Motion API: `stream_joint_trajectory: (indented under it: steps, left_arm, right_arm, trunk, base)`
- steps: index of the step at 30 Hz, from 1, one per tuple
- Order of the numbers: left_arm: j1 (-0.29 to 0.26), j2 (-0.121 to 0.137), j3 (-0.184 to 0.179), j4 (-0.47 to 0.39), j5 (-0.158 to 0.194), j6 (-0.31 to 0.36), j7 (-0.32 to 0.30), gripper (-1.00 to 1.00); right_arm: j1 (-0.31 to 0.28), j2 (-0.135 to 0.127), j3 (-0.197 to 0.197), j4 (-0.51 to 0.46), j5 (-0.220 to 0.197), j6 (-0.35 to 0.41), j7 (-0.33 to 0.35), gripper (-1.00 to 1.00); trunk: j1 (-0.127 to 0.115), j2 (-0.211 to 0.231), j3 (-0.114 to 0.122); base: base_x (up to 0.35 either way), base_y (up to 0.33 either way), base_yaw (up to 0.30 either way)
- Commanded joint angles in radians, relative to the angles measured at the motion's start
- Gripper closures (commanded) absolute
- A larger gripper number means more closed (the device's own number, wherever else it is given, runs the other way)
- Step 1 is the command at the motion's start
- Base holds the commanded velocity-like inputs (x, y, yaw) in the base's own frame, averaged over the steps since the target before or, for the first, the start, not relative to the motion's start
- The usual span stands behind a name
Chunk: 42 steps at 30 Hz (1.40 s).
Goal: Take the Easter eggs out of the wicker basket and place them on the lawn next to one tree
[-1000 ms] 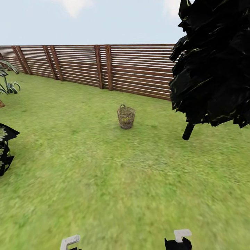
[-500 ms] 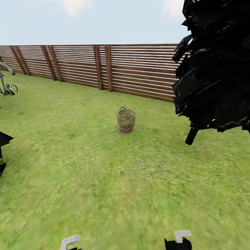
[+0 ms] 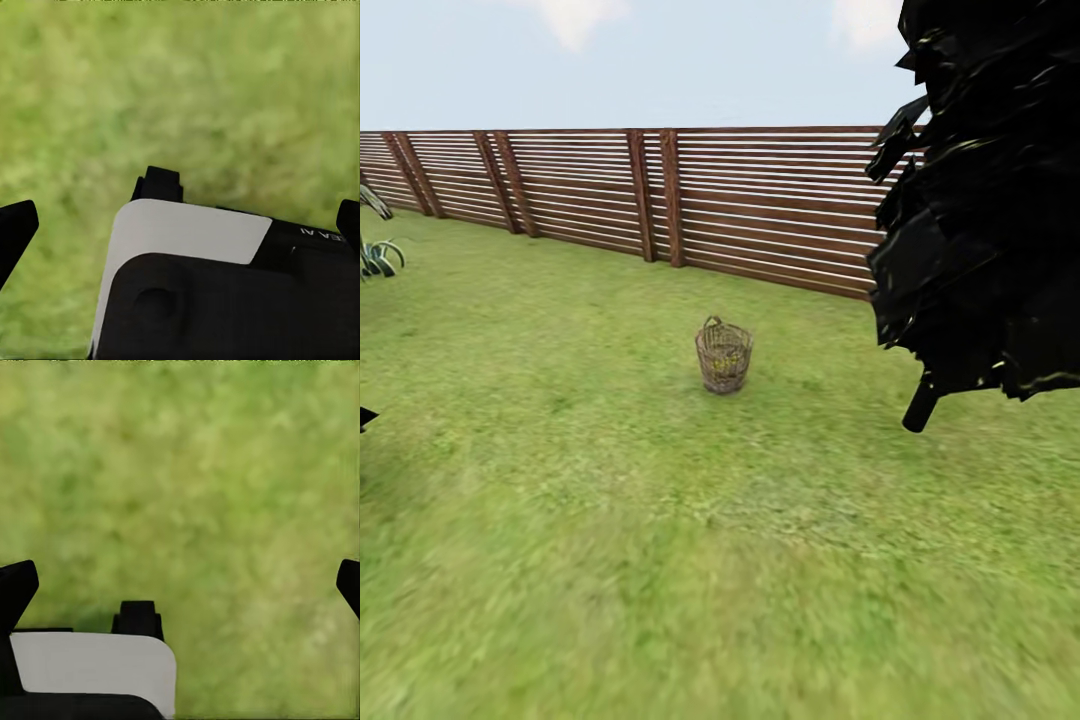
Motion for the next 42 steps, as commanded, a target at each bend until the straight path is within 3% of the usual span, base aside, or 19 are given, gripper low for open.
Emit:
stream_joint_trajectory:
  steps: [1, 4, 7, 13, 42]
  left_arm:
    - [0.0, 0.0, 0.003, 0.012, 0.006, 0.007, -0.002, -1.0]
    - [0.0, 0.001, 0.003, 0.078, 0.006, 0.0, -0.002, -1.0]
    - [0.0, 0.0, 0.002, 0.15, 0.006, -0.055, -0.002, -1.0]
    - [0.001, -0.008, 0.001, 0.229, 0.006, -0.109, -0.002, -1.0]
    - [0.001, -0.005, 0.01, 0.234, 0.006, -0.112, -0.002, -1.0]
  right_arm:
    - [0.002, -0.001, 0.002, 0.008, 0.006, 0.004, -0.007, -1.0]
    - [0.006, -0.005, 0.002, 0.04, 0.005, 0.035, -0.007, -1.0]
    - [0.022, -0.006, 0.002, 0.055, 0.005, 0.057, -0.002, -1.0]
    - [0.035, -0.007, 0.003, 0.06, 0.006, 0.064, 0.0, -1.0]
    - [0.042, -0.007, 0.002, 0.057, 0.006, 0.058, 0.0, -1.0]
  trunk:
    - [0.001, 0.0, -0.001]
    - [0.001, 0.0, -0.001]
    - [0.001, 0.0, -0.001]
    - [0.001, 0.0, -0.001]
    - [0.001, 0.0, -0.001]
  base:
    - [0.326, 0.0, 0.0]
    - [0.326, 0.0, 0.0]
    - [0.326, 0.0, 0.0]
    - [0.29, 0.0, 0.0]
    - [0.306, 0.0, 0.0]
